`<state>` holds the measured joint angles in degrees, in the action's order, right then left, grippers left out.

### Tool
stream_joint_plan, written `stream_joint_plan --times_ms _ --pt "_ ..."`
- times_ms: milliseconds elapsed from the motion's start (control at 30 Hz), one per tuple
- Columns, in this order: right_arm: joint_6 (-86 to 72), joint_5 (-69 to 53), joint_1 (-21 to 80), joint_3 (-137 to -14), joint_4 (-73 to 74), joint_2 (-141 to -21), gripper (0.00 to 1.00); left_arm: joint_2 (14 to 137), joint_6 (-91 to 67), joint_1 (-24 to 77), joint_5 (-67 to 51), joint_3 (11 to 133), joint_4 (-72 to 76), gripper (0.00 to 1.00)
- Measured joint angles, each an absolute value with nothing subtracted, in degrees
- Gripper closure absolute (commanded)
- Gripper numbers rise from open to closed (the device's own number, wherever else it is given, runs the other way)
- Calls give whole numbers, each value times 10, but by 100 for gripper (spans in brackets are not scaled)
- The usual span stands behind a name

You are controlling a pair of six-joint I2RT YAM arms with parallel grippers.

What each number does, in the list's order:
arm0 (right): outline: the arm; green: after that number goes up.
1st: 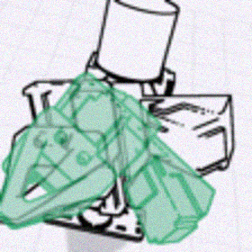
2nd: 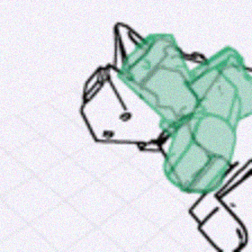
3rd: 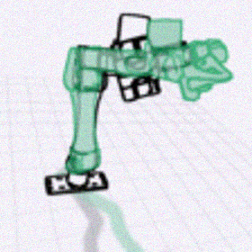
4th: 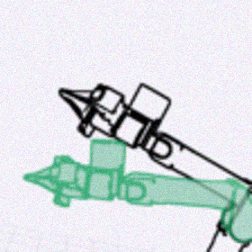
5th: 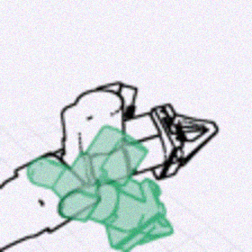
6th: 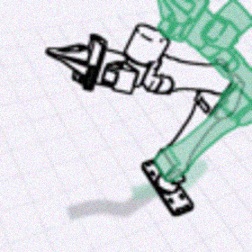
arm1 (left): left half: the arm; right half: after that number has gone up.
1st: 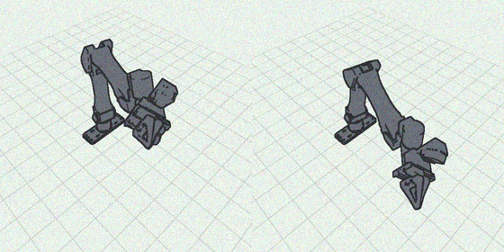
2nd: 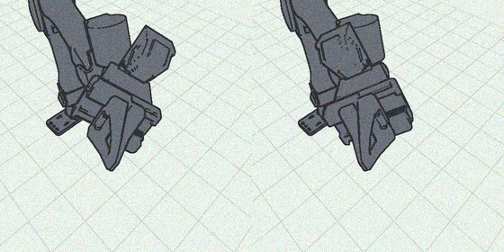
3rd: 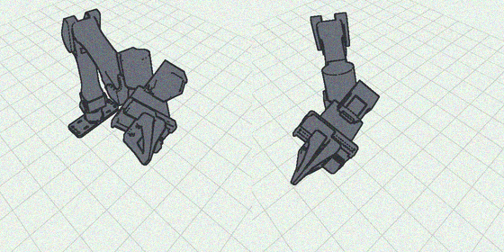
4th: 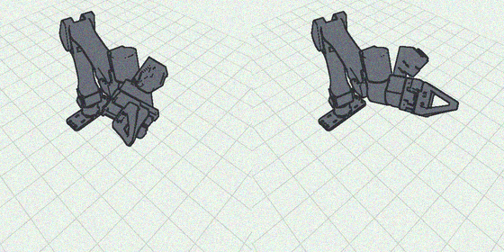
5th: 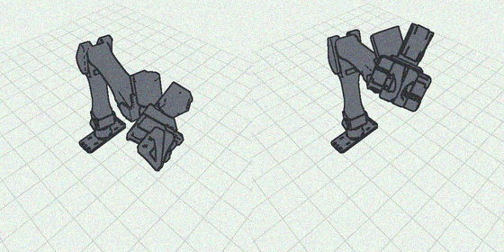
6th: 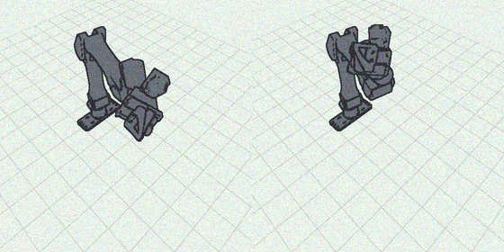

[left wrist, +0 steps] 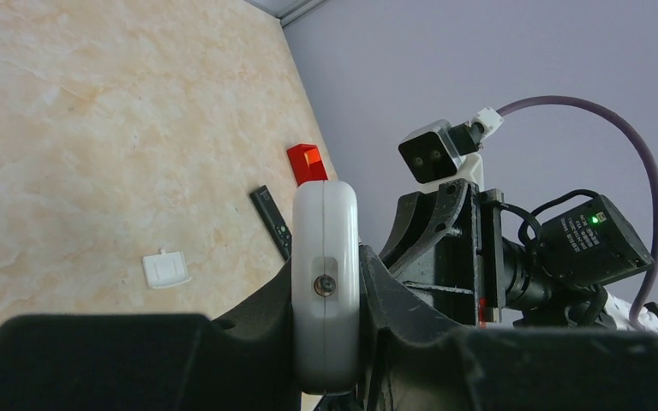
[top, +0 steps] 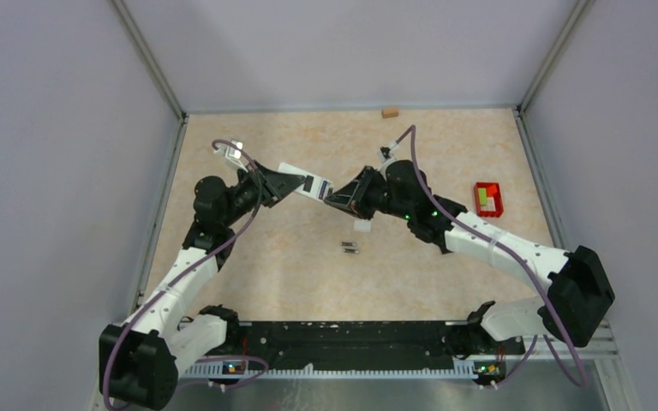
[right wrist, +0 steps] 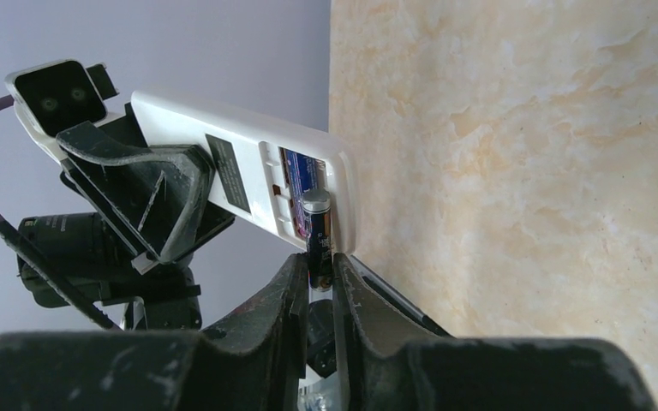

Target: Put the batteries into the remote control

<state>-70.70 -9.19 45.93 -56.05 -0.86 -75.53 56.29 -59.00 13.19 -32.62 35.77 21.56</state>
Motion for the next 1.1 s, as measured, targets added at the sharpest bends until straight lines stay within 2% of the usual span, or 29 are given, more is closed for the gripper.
stream_joint_plan --times_ms 400,733,1100 --pt "-706 -107 455 -564 -18 -771 81 563 -584 128 -328 357 214 100" --pt "-699 -114 452 -572 -13 -775 87 563 -583 126 -326 357 213 100" --pt "-708 -137 451 -572 -26 -776 85 563 -580 129 -340 352 213 100"
